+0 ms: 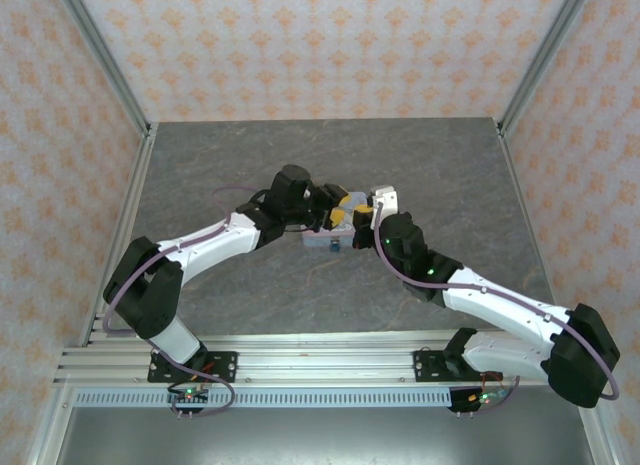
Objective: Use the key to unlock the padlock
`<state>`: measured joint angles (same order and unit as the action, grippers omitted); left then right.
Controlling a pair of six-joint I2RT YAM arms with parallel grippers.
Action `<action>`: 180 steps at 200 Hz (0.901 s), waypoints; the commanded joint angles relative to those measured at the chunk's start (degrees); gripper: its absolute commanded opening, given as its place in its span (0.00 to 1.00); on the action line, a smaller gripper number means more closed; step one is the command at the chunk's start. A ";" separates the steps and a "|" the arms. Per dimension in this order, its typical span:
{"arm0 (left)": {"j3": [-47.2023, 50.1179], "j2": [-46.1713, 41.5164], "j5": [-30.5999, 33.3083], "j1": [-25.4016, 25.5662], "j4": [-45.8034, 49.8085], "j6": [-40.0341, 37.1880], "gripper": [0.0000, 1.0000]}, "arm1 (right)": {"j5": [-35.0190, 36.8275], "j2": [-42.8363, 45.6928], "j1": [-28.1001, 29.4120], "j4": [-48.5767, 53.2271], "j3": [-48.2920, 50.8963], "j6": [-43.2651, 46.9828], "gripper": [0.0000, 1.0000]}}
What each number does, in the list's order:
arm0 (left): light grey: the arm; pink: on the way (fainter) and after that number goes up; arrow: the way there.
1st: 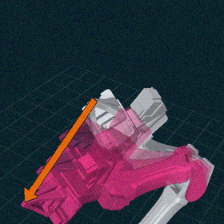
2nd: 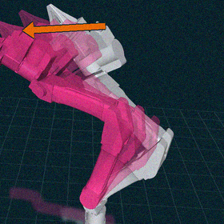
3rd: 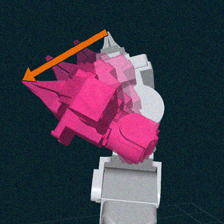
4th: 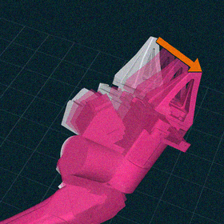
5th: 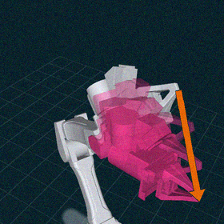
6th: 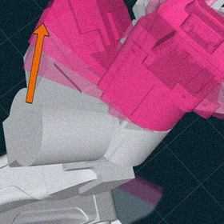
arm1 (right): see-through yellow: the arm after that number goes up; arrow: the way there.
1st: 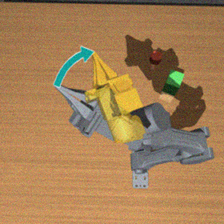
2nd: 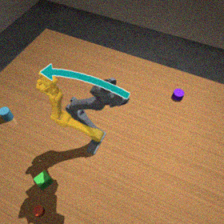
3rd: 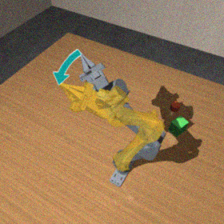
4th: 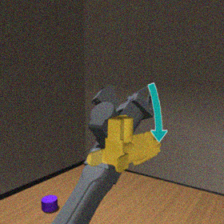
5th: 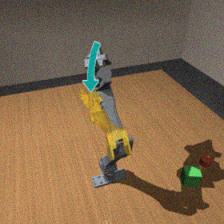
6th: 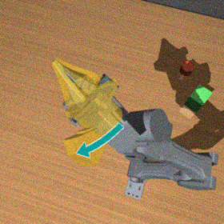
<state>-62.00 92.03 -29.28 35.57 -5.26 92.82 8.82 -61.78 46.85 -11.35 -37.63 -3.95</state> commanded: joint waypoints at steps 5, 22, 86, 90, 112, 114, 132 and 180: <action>-1.28 -0.56 0.80 1.05 -2.03 1.18 0.43 | 1.97 -0.23 0.43 -1.38 -2.01 0.98 0.00; -1.29 -0.41 0.87 1.43 -2.49 1.55 0.43 | 1.77 -0.27 0.41 -1.74 -1.89 0.61 0.00; -2.30 1.10 1.06 2.09 -4.19 2.61 0.35 | 1.13 -0.26 0.44 -1.89 -1.44 0.28 0.00; -2.33 1.20 1.06 2.13 -4.18 2.59 0.34 | 1.11 -0.23 0.43 -1.98 -1.41 0.32 0.00; -2.56 1.55 0.97 2.39 -4.49 2.81 0.28 | 1.10 -0.21 0.43 -2.10 -1.17 0.08 0.00; -2.53 1.52 0.98 2.35 -4.50 2.81 0.27 | 1.07 -0.26 0.43 -2.09 -1.16 0.12 0.00; -2.49 1.77 1.05 2.48 -4.64 2.90 0.21 | 1.15 -0.26 0.43 -2.35 -1.05 -0.08 0.00; -2.54 2.49 0.98 2.61 -5.05 2.99 0.07 | 0.90 -0.27 0.41 -2.53 -0.87 -0.36 0.00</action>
<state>-62.96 93.71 -29.21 37.78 -8.38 95.24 9.26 -62.00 46.85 -12.14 -37.63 -3.81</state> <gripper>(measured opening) 0.109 0.045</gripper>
